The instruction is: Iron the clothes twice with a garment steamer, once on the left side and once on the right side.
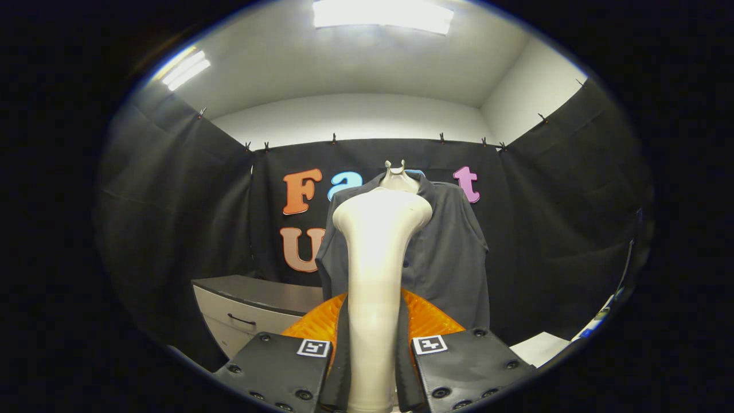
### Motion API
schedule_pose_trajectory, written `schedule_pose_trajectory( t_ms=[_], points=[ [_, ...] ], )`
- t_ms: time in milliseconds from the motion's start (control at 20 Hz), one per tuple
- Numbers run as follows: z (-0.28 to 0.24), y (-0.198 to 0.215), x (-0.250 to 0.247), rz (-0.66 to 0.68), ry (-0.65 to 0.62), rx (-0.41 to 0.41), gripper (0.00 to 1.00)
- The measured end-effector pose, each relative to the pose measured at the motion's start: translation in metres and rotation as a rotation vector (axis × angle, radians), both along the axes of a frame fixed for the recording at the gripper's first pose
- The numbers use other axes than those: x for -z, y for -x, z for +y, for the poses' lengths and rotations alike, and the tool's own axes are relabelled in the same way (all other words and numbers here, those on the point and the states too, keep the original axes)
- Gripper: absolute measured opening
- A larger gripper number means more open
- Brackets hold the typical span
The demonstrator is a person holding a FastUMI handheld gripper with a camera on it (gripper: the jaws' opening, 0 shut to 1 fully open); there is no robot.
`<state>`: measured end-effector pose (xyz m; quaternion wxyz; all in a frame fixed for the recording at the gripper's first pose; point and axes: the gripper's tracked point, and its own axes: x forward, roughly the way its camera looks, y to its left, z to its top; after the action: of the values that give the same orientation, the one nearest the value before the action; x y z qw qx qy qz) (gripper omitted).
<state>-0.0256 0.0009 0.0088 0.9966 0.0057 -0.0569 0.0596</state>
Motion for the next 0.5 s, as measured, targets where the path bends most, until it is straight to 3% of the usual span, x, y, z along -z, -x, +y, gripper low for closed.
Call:
schedule_pose_trajectory(
  t_ms=[500],
  points=[
    [-0.0031, -0.0011, 0.0019, -0.004, -0.020, -0.006, 0.39]
  ],
)
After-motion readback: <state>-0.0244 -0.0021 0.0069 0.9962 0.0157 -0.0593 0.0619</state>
